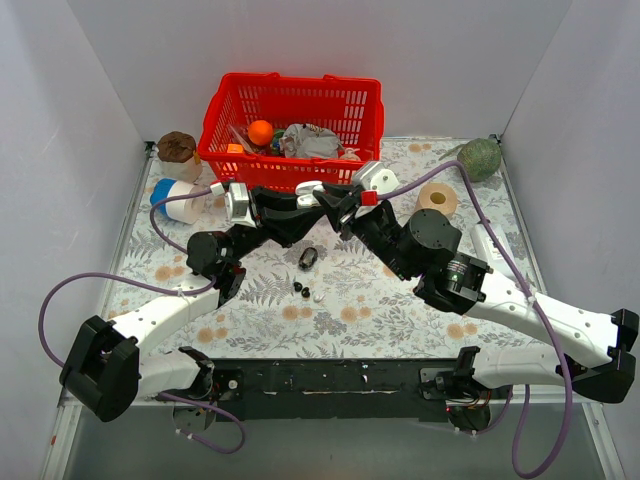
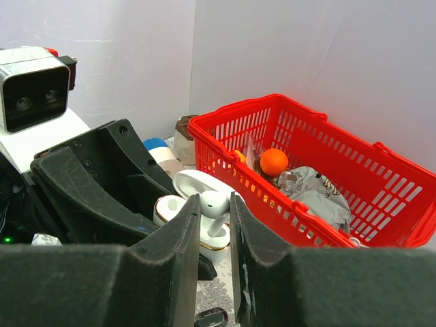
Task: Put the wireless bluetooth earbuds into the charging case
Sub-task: Place the earbud in the charging case.
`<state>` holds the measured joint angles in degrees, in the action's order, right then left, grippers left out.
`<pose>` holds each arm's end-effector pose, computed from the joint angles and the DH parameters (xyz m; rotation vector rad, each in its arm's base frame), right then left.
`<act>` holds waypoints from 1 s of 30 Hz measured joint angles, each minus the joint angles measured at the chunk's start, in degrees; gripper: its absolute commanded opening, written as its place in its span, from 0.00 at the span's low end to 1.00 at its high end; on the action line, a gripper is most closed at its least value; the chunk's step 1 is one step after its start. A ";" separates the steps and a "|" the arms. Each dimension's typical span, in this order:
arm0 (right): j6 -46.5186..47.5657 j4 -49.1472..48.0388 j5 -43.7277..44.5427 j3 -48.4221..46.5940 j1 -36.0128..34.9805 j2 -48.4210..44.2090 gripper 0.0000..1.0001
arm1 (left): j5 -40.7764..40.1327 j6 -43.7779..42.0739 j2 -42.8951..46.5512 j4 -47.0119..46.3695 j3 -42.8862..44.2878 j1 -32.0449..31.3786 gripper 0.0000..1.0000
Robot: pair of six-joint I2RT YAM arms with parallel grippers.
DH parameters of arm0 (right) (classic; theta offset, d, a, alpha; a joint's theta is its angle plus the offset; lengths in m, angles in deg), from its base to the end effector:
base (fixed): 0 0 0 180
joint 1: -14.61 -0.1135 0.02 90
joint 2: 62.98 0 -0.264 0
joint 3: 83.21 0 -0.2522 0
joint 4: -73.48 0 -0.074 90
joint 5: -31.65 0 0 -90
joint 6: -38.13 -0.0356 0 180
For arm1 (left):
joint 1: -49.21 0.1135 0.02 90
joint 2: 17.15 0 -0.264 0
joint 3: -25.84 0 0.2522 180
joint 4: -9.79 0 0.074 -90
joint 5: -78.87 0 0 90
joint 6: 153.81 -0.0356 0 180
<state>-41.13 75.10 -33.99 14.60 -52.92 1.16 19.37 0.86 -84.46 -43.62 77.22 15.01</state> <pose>0.1079 0.2224 0.4593 -0.5212 1.2258 0.5710 0.1914 -0.1519 0.3515 0.2823 1.1590 -1.7928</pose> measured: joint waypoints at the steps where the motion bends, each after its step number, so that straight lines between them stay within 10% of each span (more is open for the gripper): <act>1: 0.00 0.00 0.07 0.00 0.00 0.02 0.01 | 0.04 0.11 0.00 -0.11 0.00 0.00 0.00; 26: 0.15 0.50 1.81 0.70 0.00 0.00 0.01 | 0.44 0.33 0.02 0.81 0.04 0.00 0.00; 30: 0.07 1.73 1.88 0.28 0.02 0.00 0.23 | 0.59 0.35 0.00 1.18 0.07 0.00 0.00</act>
<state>-41.06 76.83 -32.11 14.89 -52.90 1.16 19.96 1.21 -84.46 -42.44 77.29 15.01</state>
